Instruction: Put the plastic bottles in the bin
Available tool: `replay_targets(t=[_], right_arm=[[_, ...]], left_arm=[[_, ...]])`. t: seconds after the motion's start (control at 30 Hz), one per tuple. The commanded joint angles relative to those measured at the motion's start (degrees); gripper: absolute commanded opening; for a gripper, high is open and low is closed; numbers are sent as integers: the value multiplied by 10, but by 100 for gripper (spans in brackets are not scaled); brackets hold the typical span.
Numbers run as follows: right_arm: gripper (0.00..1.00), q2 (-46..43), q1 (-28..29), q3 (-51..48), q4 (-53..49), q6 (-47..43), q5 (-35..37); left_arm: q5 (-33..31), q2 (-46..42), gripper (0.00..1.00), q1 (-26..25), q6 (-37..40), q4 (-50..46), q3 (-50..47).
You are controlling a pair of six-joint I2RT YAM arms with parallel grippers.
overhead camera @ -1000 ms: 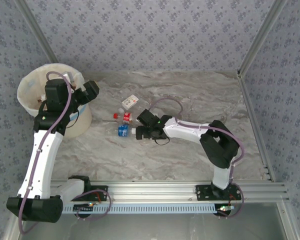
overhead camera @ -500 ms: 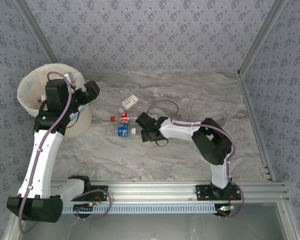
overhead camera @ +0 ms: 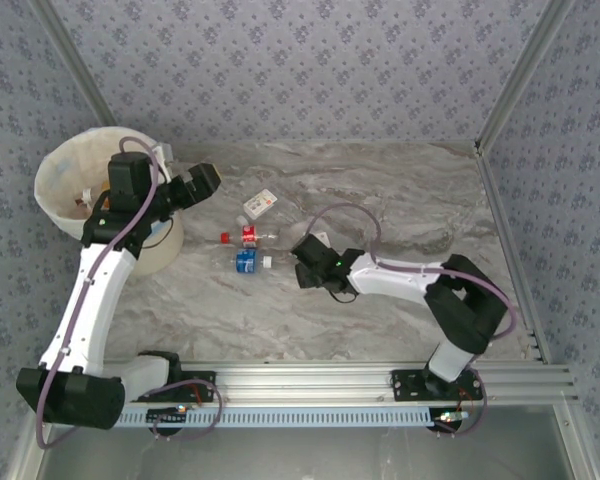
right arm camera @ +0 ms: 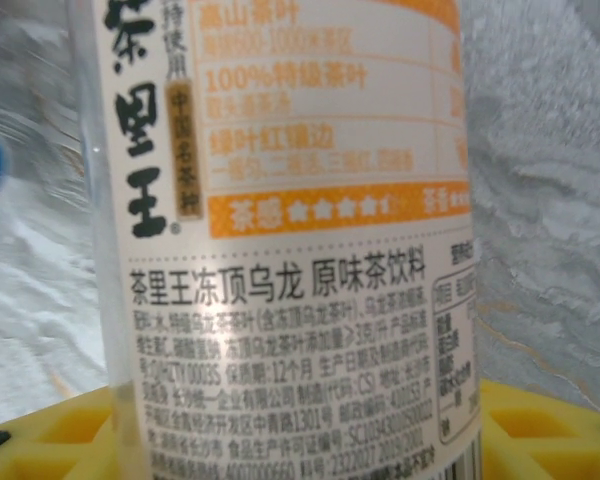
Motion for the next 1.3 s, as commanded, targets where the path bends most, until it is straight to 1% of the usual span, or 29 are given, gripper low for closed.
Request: replay_targets(t=[0.0,0.07,0.17,0.23,0.27,0.3,0.43,0.6,0.83,1.03,1.1,1.2,1.27], right_arm=[[38,-53,4,-28,85,-30,13],[34,-79,4,-46,117,-42,-2],[23,-111,3,-62,155,-60,-28],[8,-122,0,-60,166,-66,-48],[3,-125,0,-60,170,-67,-54],[0,-130,0,-60,177,-70,-65],[0,-147,-1,-64,220,-87,-111],[0,-157,-2,-74,268,-76,-129],[0,-154,-4,-83,323,-51,-149],[0,-150,-4,-76,343,-49,-159],[1,-148,-4,-73,345,-47,-162],[4,-143,-4,-66,344,-48,-166],[6,-141,-4,-62,344,-48,-167]], left_arm=[[45,6,100,-17,-8,33,11],[60,12,99,-27,-14,47,8],[88,23,99,-45,-20,74,5],[110,33,99,-59,-20,93,4],[119,37,99,-65,-20,100,4],[128,43,100,-72,-20,108,4],[141,64,100,-103,-26,130,3],[82,76,99,-141,-50,154,-19],[86,103,100,-171,-61,174,-40],[86,122,99,-191,-54,186,-39],[86,125,95,-198,-54,201,-43],[79,130,85,-205,-51,208,-46],[80,133,77,-205,-55,212,-47]])
